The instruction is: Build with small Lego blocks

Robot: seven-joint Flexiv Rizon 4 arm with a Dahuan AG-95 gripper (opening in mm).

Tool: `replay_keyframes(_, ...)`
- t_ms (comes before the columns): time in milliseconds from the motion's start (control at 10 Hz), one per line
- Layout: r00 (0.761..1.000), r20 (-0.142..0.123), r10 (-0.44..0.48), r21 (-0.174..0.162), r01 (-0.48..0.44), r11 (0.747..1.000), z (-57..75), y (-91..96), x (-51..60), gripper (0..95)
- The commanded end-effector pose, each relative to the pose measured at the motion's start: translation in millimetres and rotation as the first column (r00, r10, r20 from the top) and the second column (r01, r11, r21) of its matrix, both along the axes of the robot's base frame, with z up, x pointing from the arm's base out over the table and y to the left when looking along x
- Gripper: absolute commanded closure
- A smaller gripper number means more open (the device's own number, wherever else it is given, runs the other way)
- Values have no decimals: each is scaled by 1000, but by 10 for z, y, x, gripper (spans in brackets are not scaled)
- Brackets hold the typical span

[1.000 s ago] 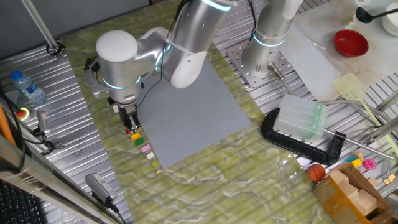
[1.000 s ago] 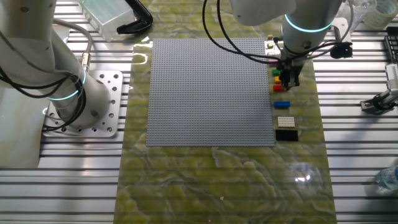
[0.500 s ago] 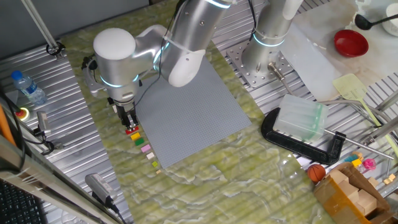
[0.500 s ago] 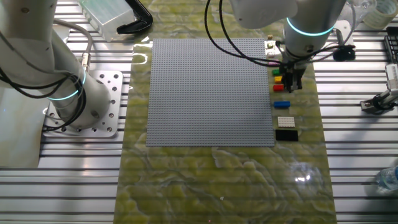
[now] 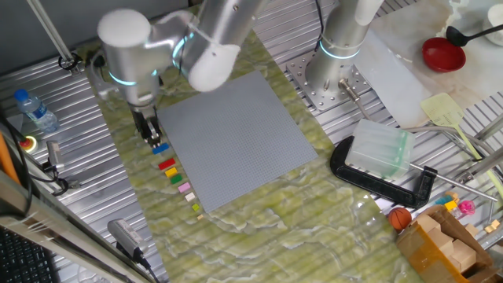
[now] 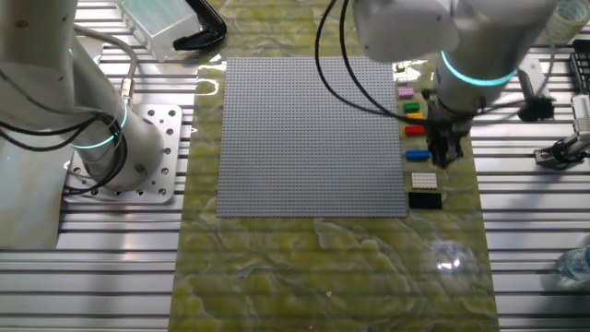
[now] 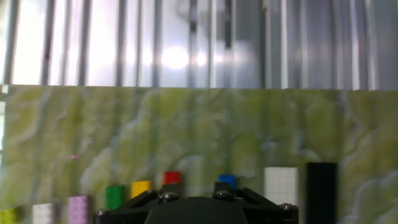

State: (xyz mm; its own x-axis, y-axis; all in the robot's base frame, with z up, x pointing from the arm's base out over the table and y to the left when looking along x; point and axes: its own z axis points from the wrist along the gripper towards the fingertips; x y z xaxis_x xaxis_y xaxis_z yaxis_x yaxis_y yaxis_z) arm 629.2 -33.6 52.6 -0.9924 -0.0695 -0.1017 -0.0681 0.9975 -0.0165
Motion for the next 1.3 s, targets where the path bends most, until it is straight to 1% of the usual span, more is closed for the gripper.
replay_keyframes(100,1000,4,16,1,-16,1000,15,-217,-55,570)
replay_keyframes(400,1000,8,24,1,-24,1000,-74,-539,-93,570)
replay_keyframes(600,1000,6,19,5,-19,1000,-121,-680,-117,570)
replay_keyframes(800,1000,7,-8,9,8,1000,-171,-687,-93,570)
replay_keyframes(1100,999,8,-33,10,33,999,-227,-658,5,570)
replay_keyframes(1300,998,2,-59,14,59,998,-257,-661,15,570)
